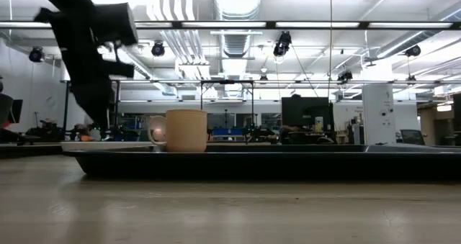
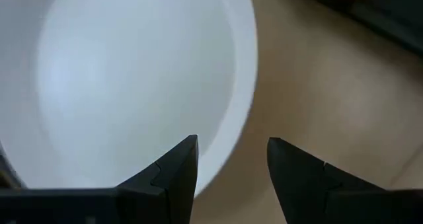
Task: Set up tray
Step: Put the white plate on the black serving tray to the bottom right of the orange mug
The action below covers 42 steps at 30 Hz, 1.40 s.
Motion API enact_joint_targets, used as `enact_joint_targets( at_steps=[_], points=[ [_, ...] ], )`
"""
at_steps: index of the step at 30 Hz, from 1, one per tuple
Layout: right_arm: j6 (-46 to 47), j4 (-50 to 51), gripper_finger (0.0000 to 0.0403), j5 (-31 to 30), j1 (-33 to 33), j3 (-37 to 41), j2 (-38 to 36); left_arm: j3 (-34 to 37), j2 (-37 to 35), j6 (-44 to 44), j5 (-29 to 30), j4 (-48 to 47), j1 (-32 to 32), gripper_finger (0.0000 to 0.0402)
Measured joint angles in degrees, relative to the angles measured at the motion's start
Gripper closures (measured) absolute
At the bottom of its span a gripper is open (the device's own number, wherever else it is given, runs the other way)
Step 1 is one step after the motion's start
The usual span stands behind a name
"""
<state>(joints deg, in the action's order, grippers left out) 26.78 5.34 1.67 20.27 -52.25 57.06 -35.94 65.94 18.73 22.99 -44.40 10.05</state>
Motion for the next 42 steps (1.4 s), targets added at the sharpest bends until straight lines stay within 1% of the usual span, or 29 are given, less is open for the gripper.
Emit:
enact_joint_targets(
  at_steps=[3, 5, 11, 17, 19, 20, 23, 24, 28, 31, 34, 39, 42],
  points=[
    [0.51, 0.02, 0.0283, 0.40, 0.45, 0.00, 0.02, 0.59, 2.35, -6.01, -4.25, 5.56, 1.74, 0.0240],
    [0.57, 0.00, 0.0285, 0.42, 0.62, 0.00, 0.02, 0.94, 3.81, -7.73, -5.77, 6.42, 2.72, 0.0240],
    [1.76, -0.20, 0.0286, 0.42, 0.94, 0.00, 0.02, 3.33, 6.62, -8.59, -5.06, 9.07, 5.99, 0.0240],
    [1.78, -1.57, 0.0289, 0.44, 1.94, 0.00, 0.02, 7.22, 6.87, -9.13, -4.97, 13.12, 9.39, 0.0243],
    [1.74, -1.44, 0.0293, 0.44, 2.01, 0.00, 0.02, 7.68, 6.53, -9.12, -5.05, 12.95, 10.05, 0.0261],
    [1.75, -1.50, 0.0295, 0.42, 2.12, 0.00, 0.02, 7.80, 6.27, -9.14, -5.10, 12.63, 10.22, 0.0279],
    [1.72, -1.90, 0.0302, 0.44, 2.25, 0.00, 0.02, 7.80, 5.00, -9.19, -5.40, 11.58, 10.23, 0.0363],
    [1.74, -1.90, 0.0304, 0.44, 2.25, 0.00, 0.02, 7.58, 4.31, -9.10, -5.52, 11.63, 10.21, 0.0380],
    [0.77, -1.90, 0.0310, 0.31, 2.23, -0.20, 0.04, 6.09, 1.96, -8.16, -4.55, 11.75, 10.22, 0.0394],
    [-0.16, -1.76, 0.0315, 0.29, 2.23, -0.22, 0.04, 3.27, 1.09, -7.65, -4.67, 8.32, 10.22, 0.0398],
    [-0.28, -1.69, 0.0317, 0.24, 2.23, -0.22, 0.04, -1.65, 0.91, -7.01, -2.56, 1.93, 10.09, 0.0400],
    [-0.87, -1.24, 0.0319, -0.05, 2.23, -0.22, 0.04, -13.22, 1.18, -6.25, -0.30, -8.97, 9.85, 0.0401],
    [-1.34, -1.18, 0.0319, -0.32, 2.21, -0.22, 0.04, -20.33, 1.88, -7.09, 1.26, -12.29, 8.83, 0.0400]
  ],
)
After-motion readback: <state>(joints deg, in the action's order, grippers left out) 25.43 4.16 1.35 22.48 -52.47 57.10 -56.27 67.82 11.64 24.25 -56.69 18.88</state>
